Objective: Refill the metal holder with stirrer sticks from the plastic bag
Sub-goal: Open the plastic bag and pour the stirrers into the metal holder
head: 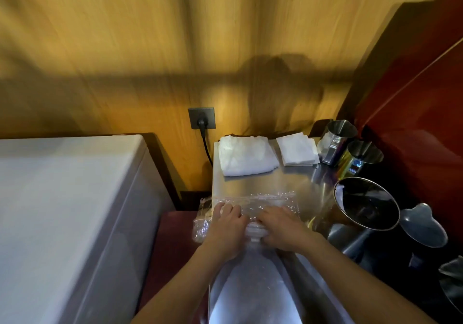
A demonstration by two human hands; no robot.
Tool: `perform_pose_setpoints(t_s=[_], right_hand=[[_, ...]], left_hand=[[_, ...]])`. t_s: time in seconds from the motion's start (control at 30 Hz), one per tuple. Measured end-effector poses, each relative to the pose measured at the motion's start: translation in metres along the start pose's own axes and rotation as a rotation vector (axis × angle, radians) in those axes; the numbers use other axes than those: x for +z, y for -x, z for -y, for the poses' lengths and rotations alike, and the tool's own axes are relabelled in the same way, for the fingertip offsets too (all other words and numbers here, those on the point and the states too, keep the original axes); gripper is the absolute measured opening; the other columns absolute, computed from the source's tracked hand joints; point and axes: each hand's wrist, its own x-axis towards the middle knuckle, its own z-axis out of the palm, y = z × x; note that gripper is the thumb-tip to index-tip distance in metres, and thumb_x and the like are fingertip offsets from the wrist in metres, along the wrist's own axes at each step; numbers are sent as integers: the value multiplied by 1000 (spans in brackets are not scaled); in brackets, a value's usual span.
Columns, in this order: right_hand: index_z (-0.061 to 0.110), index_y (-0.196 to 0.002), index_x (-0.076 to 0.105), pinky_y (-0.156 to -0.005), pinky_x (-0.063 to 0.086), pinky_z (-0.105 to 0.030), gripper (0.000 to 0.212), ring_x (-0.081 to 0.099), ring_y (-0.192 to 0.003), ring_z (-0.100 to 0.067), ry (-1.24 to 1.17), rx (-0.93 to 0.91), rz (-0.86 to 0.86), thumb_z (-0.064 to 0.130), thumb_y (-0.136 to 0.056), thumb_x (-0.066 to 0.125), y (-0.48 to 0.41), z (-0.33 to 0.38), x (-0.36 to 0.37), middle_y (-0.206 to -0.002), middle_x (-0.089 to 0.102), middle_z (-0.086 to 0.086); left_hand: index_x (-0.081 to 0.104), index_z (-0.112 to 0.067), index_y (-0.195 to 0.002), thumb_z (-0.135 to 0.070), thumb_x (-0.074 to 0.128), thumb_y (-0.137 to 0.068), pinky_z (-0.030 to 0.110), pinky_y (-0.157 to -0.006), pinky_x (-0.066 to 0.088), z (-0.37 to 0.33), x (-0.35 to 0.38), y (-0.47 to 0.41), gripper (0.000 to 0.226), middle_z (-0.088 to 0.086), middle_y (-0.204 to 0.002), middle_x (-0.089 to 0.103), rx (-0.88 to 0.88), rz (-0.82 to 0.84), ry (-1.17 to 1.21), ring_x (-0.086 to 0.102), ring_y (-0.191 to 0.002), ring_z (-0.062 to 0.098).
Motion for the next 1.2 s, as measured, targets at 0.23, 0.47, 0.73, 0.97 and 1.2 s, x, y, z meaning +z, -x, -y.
perform_pose_setpoints(t_s=[0.23, 0.47, 0.73, 0.97, 1.2], right_hand=[[14, -85, 56, -74, 35, -29, 33, 61, -78, -26, 75, -215, -328, 31, -60, 70, 26, 16, 3, -83, 65, -5], [19, -89, 57, -85, 30, -31, 14, 54, -103, -24, -242, -153, -49, 31, -82, 58, 32, 3, 3, -103, 61, -3], [23, -96, 50, -78, 42, -36, 29, 57, -95, -28, -55, -140, -37, 32, -69, 59, 43, 16, 3, -103, 62, -2], [18, -81, 57, -58, 43, -26, 35, 60, -70, -19, 103, -307, -198, 40, -59, 73, 67, 29, 6, -80, 62, 1], [10, -89, 62, -78, 37, -32, 22, 54, -91, -23, -246, -222, -69, 31, -87, 54, 73, 18, 5, -96, 59, -8]], left_hand=[[62, -10, -93, -19, 69, -62, 37, -85, 46, -18, 11, 33, 33, 11, -101, 67, -68, -207, 160, 63, -89, 30], [53, -17, -96, -27, 56, -82, 30, -95, 30, -13, 2, 52, 17, 1, -109, 58, -85, 31, 390, 49, -108, 21], [53, -15, -113, -20, 60, -75, 35, -93, 32, -22, -13, 49, 39, 8, -116, 51, -47, 134, 155, 46, -111, 25], [57, -15, -86, -25, 61, -67, 33, -79, 44, -43, -6, 79, 22, 4, -94, 64, -91, -80, 240, 61, -83, 25], [58, -10, -90, -24, 56, -78, 33, -100, 35, -46, -2, 107, 18, 7, -126, 58, -114, -36, 373, 51, -119, 25]])
